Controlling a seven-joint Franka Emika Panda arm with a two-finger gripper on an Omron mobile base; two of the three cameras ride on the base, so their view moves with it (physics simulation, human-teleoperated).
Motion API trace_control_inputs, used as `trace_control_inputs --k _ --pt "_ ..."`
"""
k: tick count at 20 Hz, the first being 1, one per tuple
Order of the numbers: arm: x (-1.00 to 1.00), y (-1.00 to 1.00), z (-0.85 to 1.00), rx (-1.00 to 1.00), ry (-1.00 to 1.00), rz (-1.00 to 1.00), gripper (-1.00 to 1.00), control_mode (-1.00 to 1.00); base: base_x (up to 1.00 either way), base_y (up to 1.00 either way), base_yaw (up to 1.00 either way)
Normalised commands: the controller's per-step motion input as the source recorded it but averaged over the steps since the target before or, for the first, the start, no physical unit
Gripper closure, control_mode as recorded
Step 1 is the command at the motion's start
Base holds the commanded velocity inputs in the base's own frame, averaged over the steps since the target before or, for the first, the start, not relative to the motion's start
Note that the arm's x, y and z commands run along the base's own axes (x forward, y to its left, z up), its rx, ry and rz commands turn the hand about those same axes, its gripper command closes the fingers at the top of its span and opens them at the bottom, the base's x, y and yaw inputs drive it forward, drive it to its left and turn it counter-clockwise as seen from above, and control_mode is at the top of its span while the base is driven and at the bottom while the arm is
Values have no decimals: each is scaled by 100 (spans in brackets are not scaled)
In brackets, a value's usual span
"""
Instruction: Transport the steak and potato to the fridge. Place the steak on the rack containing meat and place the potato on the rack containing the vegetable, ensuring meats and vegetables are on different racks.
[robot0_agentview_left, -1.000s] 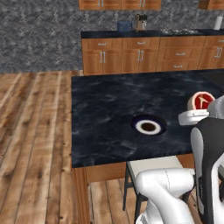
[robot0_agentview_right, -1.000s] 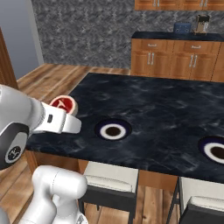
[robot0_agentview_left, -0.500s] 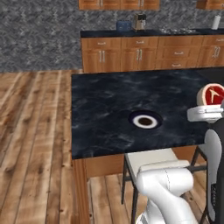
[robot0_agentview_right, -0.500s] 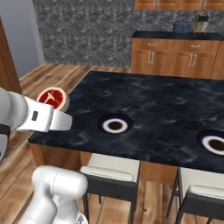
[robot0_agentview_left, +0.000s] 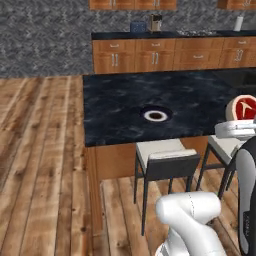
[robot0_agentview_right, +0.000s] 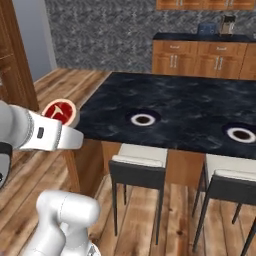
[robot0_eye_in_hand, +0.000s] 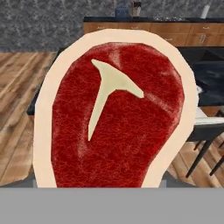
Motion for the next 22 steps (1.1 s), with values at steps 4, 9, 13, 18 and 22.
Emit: trace_control_inputs --k 4,9,13,18,22 --pt "0 0 0 0 0 0 100 100 -100 78 -1" --pt "0 0 0 0 0 0 100 100 -96 98 20" --pt "0 0 0 0 0 0 100 100 0 38 91" --pt "0 0 0 0 0 0 100 100 0 0 100" --pt "0 0 0 0 0 0 100 100 6 0 68"
